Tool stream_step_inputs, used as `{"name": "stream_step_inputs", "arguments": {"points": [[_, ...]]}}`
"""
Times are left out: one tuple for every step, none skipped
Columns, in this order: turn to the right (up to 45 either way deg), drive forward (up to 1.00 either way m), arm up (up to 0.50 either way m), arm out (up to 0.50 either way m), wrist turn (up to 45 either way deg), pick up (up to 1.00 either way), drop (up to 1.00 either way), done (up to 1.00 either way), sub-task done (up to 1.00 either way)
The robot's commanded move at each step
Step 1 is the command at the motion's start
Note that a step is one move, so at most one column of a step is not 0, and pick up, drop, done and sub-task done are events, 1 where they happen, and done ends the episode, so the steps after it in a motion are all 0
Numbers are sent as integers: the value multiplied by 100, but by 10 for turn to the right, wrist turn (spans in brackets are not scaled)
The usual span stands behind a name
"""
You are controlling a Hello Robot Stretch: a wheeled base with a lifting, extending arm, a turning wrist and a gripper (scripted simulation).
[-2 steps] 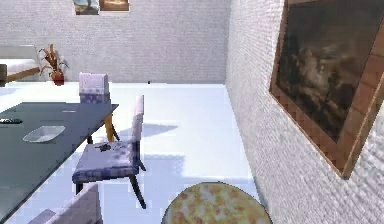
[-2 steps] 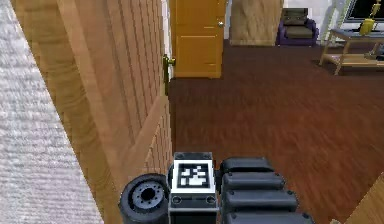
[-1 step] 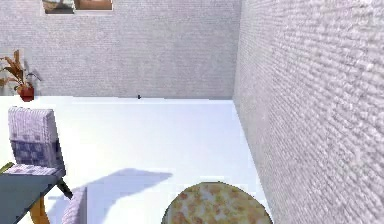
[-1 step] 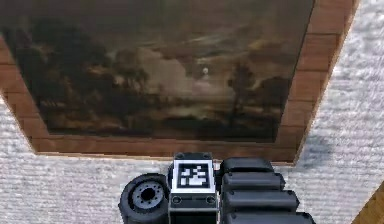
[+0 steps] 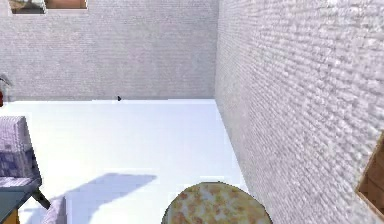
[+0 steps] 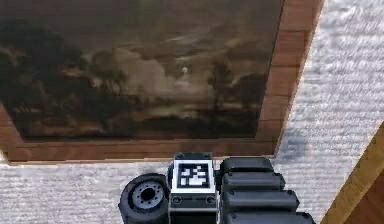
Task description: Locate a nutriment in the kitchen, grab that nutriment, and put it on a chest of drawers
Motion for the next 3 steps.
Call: {"name": "stream_step_inputs", "arguments": {"points": [[0, 65, 0, 0, 0, 0, 0, 0, 0], [-450, 0, 0, 0, 0, 0, 0, 0, 0], [0, 100, 0, 0, 0, 0, 0, 0, 0]]}}
